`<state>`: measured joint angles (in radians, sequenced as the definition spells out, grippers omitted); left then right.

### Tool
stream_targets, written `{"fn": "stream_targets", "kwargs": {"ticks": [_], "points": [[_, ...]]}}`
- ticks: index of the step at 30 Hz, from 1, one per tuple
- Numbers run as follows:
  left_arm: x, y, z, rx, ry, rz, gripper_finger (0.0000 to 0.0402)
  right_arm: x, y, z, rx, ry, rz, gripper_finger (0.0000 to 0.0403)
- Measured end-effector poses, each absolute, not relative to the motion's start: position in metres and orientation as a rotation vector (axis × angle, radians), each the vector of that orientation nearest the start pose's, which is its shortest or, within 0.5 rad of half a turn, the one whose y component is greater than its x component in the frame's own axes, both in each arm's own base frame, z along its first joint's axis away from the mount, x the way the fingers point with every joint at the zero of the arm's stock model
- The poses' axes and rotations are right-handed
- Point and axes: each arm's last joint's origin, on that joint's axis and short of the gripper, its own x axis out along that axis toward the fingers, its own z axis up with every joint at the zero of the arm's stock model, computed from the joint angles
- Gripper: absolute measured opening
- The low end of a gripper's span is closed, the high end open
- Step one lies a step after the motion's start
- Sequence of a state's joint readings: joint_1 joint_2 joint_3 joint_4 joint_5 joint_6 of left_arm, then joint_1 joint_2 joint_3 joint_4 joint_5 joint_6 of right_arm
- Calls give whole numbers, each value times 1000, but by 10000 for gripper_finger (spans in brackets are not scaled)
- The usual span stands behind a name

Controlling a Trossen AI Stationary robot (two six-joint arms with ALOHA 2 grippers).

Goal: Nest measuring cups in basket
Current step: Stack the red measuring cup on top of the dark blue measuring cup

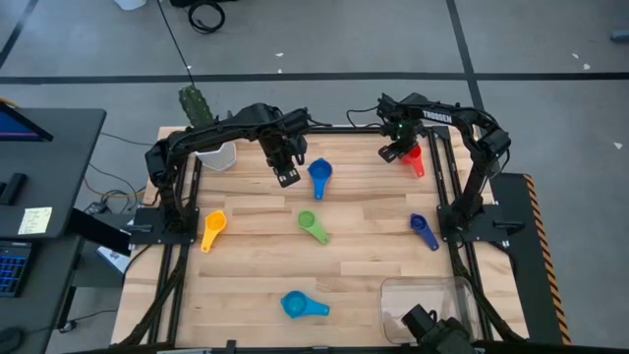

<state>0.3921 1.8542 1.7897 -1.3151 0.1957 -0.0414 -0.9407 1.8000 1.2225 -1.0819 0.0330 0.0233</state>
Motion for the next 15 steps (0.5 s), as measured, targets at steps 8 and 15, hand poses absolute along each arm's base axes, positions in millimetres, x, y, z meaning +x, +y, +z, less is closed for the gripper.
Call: {"fn": "stream_targets", "kwargs": {"ticks": [8, 15], "points": [[335, 133, 307, -435, 1321, 192, 9, 176, -250, 174, 710, 1583, -820, 96], [335, 133, 307, -435, 1320, 192, 9, 177, -252, 174, 689, 1564, -811, 15]]}}
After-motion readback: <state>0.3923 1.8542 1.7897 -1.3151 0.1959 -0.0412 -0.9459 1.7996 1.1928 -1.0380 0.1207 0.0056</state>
